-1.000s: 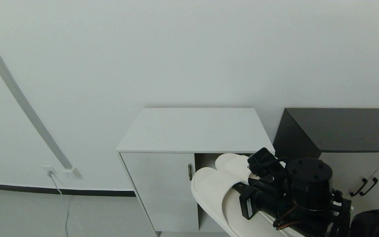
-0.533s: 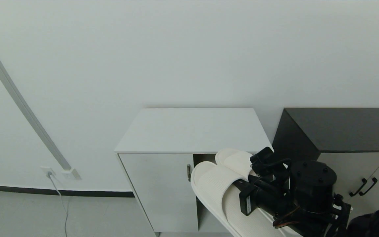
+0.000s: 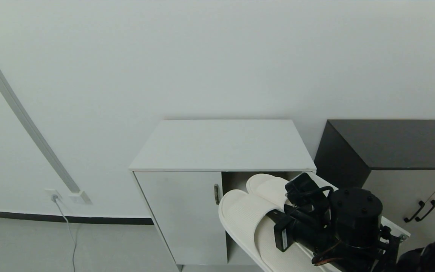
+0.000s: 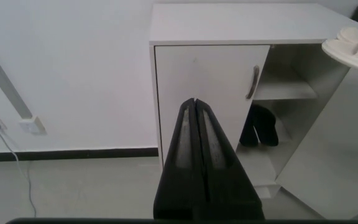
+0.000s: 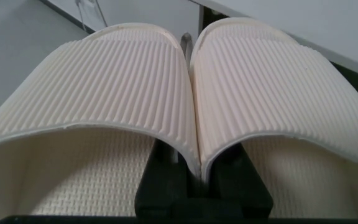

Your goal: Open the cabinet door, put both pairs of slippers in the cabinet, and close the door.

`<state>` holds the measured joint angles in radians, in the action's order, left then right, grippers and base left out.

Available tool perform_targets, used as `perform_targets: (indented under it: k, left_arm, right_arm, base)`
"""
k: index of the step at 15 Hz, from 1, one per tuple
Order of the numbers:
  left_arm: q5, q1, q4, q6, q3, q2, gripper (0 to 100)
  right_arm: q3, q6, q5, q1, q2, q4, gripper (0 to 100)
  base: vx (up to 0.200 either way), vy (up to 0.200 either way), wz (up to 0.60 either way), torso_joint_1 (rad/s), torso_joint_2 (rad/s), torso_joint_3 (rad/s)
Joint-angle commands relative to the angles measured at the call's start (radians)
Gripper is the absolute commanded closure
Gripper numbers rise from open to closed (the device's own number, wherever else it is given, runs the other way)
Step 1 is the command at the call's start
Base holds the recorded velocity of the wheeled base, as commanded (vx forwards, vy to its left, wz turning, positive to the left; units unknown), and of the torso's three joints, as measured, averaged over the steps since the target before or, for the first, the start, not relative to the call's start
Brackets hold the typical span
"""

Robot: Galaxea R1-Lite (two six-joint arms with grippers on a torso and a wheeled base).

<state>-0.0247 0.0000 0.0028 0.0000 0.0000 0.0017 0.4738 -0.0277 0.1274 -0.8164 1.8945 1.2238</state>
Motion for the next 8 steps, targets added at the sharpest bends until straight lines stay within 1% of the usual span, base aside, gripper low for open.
perform_targets:
  k: [1, 8]
  left_arm:
    - [0.000, 0.000, 0.000, -0.002, 0.000, 0.000, 100]
    - [0.000, 0.000, 0.000, 0.000, 0.000, 0.000, 100]
  right_arm:
    - [-0.001, 0.000, -0.002, -0.001, 0.002, 0.000, 100]
    - [-0.012, 0.000, -0.006, 0.003, -0.005, 0.011, 100]
  base:
    - [0.000, 0.000, 0.00, -0.154, 0.36, 0.198]
    - [0.000, 0.000, 0.00, -0.162, 0.37, 0.210]
